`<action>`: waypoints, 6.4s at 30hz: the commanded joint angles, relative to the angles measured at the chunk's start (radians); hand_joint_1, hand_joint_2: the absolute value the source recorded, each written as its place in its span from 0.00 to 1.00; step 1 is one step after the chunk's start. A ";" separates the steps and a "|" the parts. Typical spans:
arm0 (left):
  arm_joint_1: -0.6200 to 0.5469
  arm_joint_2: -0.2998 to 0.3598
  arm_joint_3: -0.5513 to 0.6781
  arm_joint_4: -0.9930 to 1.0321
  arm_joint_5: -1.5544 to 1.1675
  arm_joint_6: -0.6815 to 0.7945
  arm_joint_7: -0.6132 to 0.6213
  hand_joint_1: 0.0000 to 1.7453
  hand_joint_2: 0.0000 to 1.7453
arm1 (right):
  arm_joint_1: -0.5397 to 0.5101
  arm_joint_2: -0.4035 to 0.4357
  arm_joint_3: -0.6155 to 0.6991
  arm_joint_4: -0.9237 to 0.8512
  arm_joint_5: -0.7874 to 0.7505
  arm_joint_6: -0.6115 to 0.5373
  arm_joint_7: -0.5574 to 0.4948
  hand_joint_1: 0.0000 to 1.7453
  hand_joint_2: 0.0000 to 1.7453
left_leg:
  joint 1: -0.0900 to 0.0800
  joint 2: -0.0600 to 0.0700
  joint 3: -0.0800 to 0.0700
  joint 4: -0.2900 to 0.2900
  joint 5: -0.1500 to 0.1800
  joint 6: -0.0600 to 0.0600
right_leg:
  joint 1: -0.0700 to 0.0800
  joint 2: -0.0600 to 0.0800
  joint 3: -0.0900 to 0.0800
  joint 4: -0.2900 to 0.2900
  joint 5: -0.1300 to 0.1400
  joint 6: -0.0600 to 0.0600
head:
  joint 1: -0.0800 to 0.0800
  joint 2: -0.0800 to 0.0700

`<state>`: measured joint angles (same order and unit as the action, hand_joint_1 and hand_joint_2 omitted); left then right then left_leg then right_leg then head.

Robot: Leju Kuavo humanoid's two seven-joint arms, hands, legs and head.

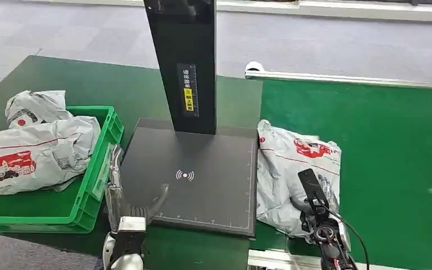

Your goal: Moved the parcel from conveyor to table for the left to box.

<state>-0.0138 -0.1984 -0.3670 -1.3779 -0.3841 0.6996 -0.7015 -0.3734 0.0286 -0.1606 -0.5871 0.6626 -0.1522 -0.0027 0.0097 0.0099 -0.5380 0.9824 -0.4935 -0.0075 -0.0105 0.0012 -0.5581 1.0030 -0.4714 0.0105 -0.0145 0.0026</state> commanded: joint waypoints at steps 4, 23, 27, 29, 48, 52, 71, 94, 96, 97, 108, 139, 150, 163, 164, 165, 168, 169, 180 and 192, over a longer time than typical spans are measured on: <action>-0.024 0.026 -0.022 0.064 0.004 -0.001 0.003 0.00 1.00 | 0.006 -0.011 0.003 0.140 -0.002 0.021 0.019 0.00 1.00 | 0.000 -0.003 0.002 -0.001 0.002 0.000 | 0.000 -0.002 0.004 -0.002 0.002 0.000 | 0.000 0.000; 0.066 0.003 0.081 -0.058 -0.040 -0.001 0.003 0.00 1.00 | 0.076 0.046 -0.025 -0.373 -0.090 -0.091 -0.140 1.00 1.00 | 0.000 0.000 0.007 -0.001 -0.001 0.001 | 0.000 0.001 0.009 -0.001 0.001 -0.001 | 0.000 0.000; 0.046 0.006 0.066 -0.037 -0.032 -0.001 0.003 0.00 1.00 | 0.146 0.035 -0.024 -0.468 -0.107 -0.069 -0.100 1.00 1.00 | 0.000 -0.006 0.002 -0.001 -0.001 0.001 | 0.000 -0.003 0.004 -0.001 -0.001 0.000 | -0.001 0.000; 0.039 0.005 0.061 -0.028 -0.029 -0.001 0.003 0.00 1.00 | 0.154 0.037 -0.029 -0.454 -0.114 -0.082 -0.117 1.00 1.00 | 0.000 -0.006 -0.002 -0.001 0.000 0.001 | 0.000 -0.004 0.001 -0.002 -0.001 0.000 | 0.000 0.000; 0.052 0.003 0.058 -0.109 -0.037 -0.001 0.003 0.00 1.00 | 0.424 0.133 0.015 -1.099 -0.396 -0.356 -0.467 1.00 1.00 | 0.000 -0.005 -0.009 0.000 -0.001 0.000 | 0.000 -0.003 -0.006 -0.001 -0.002 0.000 | 0.000 0.000; 0.049 0.003 0.060 -0.108 -0.036 -0.001 0.003 0.00 1.00 | 0.418 0.130 0.027 -1.087 -0.390 -0.347 -0.458 1.00 1.00 | 0.000 -0.003 -0.009 -0.001 -0.001 0.000 | 0.000 -0.001 -0.005 -0.001 -0.001 -0.001 | 0.000 0.000; 0.026 0.011 0.071 -0.088 -0.022 -0.001 0.003 0.00 1.00 | 0.329 0.103 0.168 -0.905 -0.343 -0.149 -0.287 1.00 1.00 | 0.000 -0.001 -0.007 -0.001 -0.001 0.001 | 0.000 0.001 -0.005 -0.002 0.000 0.000 | 0.000 0.000; 0.003 -0.014 0.130 -0.049 -0.040 -0.001 0.003 0.00 1.00 | 0.070 0.132 0.523 -0.338 -0.230 0.213 -0.187 1.00 1.00 | 0.001 -0.002 -0.008 -0.001 0.001 -0.001 | 0.001 0.000 -0.005 0.000 -0.001 -0.001 | 0.000 0.000; 0.005 -0.018 0.136 -0.051 -0.044 -0.001 0.003 0.00 1.00 | 0.057 0.140 0.515 -0.323 -0.232 0.190 -0.178 0.75 1.00 | 0.001 -0.003 -0.008 -0.002 0.001 -0.001 | 0.001 0.000 -0.005 -0.001 0.000 -0.001 | 0.000 0.000; 0.011 -0.020 0.141 -0.057 -0.047 -0.001 0.003 0.00 1.00 | 0.048 0.141 0.521 -0.317 -0.219 0.171 -0.175 0.00 1.00 | 0.001 -0.002 -0.008 -0.001 0.001 -0.001 | 0.001 0.000 -0.005 -0.001 0.000 -0.001 | 0.000 0.000; 0.013 -0.016 0.133 -0.054 -0.047 -0.001 0.003 0.00 1.00 | 0.060 0.122 0.531 -0.361 -0.217 0.158 -0.260 0.00 1.00 | 0.001 -0.003 -0.008 -0.002 0.001 0.000 | 0.001 -0.001 -0.005 -0.001 0.000 -0.001 | 0.000 0.000; -0.331 -0.062 -0.196 0.624 -0.056 -0.544 0.271 0.00 1.00 | 0.414 0.101 0.259 -1.319 -0.664 -0.214 -0.672 0.00 1.00 | 0.001 -0.006 -0.009 -0.001 0.001 -0.001 | 0.001 -0.004 -0.005 -0.001 -0.001 -0.001 | 0.000 0.000; -0.414 -0.118 -0.257 0.920 -0.107 -0.579 0.223 0.77 1.00 | 0.311 0.143 0.217 -1.199 -0.756 -0.110 -0.618 0.00 1.00 | 0.001 -0.004 -0.006 -0.002 0.001 0.000 | 0.001 -0.002 -0.003 -0.002 0.000 -0.001 | 0.000 0.000; -0.413 -0.082 -0.180 0.917 -0.063 -0.526 0.186 1.00 1.00 | 0.283 0.157 0.171 -1.159 -0.786 -0.075 -0.606 0.00 1.00 | 0.000 -0.003 -0.003 -0.005 0.003 0.000 | 0.001 -0.001 0.002 -0.004 0.003 -0.001 | 0.000 0.000; -0.411 -0.082 -0.162 0.902 -0.046 -0.511 0.171 1.00 1.00 | 0.278 0.157 0.171 -1.160 -0.783 -0.075 -0.600 0.00 1.00 | 0.000 -0.005 -0.001 -0.002 0.001 0.000 | 0.000 -0.003 0.005 -0.002 0.000 -0.001 | 0.000 0.000; -0.408 -0.082 -0.150 0.888 -0.034 -0.500 0.158 1.00 1.00 | 0.277 0.157 0.169 -1.160 -0.782 -0.077 -0.598 0.00 1.00 | 0.000 -0.004 -0.002 -0.003 0.002 0.000 | 0.000 -0.002 0.003 -0.003 0.002 -0.001 | 0.000 0.000; -0.377 -0.060 -0.124 0.751 0.004 -0.482 0.134 1.00 1.00 | 0.275 0.154 0.168 -1.148 -0.778 -0.085 -0.588 0.00 1.00 | 0.001 -0.005 -0.001 -0.001 0.001 0.000 | 0.001 -0.003 0.004 -0.001 0.000 -0.001 | 0.000 0.000; -0.377 -0.060 -0.124 0.751 0.004 -0.482 0.134 1.00 1.00 | 0.275 0.154 0.168 -1.148 -0.778 -0.085 -0.588 0.00 1.00 | 0.001 -0.003 -0.002 -0.002 0.002 0.000 | 0.001 -0.001 0.003 -0.002 0.002 -0.001 | 0.000 0.000; -0.238 0.044 -0.097 0.193 0.060 -0.341 0.101 1.00 1.00 | 0.319 0.144 0.159 -1.155 -0.786 -0.095 -0.602 0.00 1.00 | 0.001 -0.005 -0.005 -0.001 0.001 0.000 | 0.001 -0.003 -0.001 -0.001 0.000 -0.001 | 0.000 0.000; -0.079 0.142 0.010 -0.329 0.089 -0.228 0.060 1.00 1.00 | 0.364 0.164 0.133 -1.166 -0.780 -0.078 -0.622 0.00 1.00 | 0.002 -0.005 -0.009 -0.001 0.001 0.000 | 0.002 -0.004 -0.005 -0.001 -0.002 -0.001 | 0.000 0.000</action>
<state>-0.1507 -0.1224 -0.3887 -1.5253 -0.2941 0.4696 -0.6222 -0.0064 0.1816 0.0000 -1.7937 -0.1163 -0.2300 -0.6203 0.0113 0.0038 -0.5475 0.9820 -0.4931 -0.0083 -0.0087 -0.0042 -0.5633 1.0034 -0.4741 0.0094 -0.0149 0.0027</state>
